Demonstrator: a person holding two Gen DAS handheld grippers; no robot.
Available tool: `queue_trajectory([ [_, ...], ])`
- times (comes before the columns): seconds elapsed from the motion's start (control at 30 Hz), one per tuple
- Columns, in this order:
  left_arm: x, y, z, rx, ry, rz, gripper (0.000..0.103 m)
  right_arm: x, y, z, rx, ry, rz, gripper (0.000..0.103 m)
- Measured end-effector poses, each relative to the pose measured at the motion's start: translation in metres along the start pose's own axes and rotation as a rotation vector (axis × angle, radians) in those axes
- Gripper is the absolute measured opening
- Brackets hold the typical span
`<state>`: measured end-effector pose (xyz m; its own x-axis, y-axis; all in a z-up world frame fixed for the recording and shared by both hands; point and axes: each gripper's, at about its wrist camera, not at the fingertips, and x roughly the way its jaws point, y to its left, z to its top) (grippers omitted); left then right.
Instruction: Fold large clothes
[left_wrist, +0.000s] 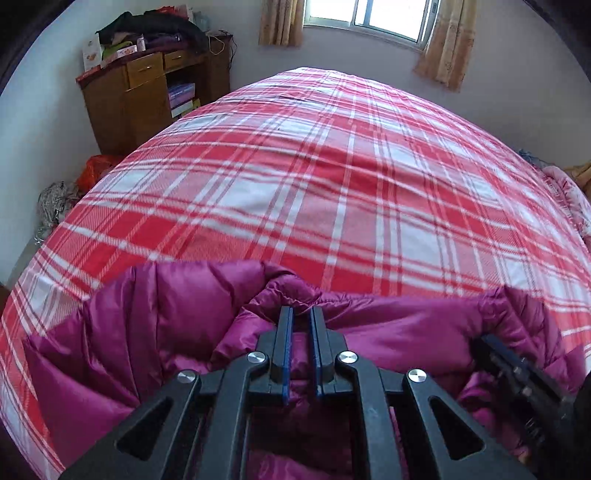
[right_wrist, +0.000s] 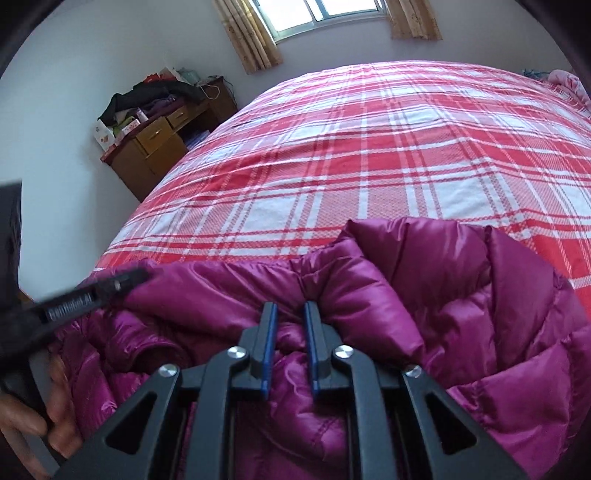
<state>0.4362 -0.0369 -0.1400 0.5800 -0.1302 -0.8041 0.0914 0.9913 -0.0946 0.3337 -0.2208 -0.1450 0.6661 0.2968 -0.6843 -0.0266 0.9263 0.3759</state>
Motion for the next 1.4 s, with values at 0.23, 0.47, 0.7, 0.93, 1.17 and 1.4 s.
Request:
queue_trajectory([
  [0.23, -0.004, -0.001, -0.022, -0.005, -0.082, 0.018, 0.009, -0.003, -0.007, 0.006, 0.061, 0.023, 0.051, 0.016],
  [0.47, -0.002, 0.005, -0.019, -0.042, -0.087, -0.034, 0.009, -0.030, -0.005, 0.014, -0.058, 0.038, -0.117, 0.027],
  [0.7, -0.001, 0.001, -0.019, -0.020, -0.087, -0.012, 0.009, -0.018, -0.016, -0.002, -0.081, -0.004, -0.069, 0.026],
  [0.93, 0.001, -0.002, -0.016, -0.005, -0.086, 0.006, 0.009, -0.011, 0.000, 0.000, -0.176, -0.003, -0.183, 0.026],
  [1.17, -0.044, -0.006, -0.026, 0.029, -0.110, 0.029, 0.009, -0.060, 0.007, -0.003, -0.191, -0.053, -0.154, 0.036],
  [1.4, -0.174, 0.023, -0.088, 0.101, -0.216, -0.208, 0.009, -0.224, -0.014, -0.062, -0.233, -0.274, -0.060, 0.071],
])
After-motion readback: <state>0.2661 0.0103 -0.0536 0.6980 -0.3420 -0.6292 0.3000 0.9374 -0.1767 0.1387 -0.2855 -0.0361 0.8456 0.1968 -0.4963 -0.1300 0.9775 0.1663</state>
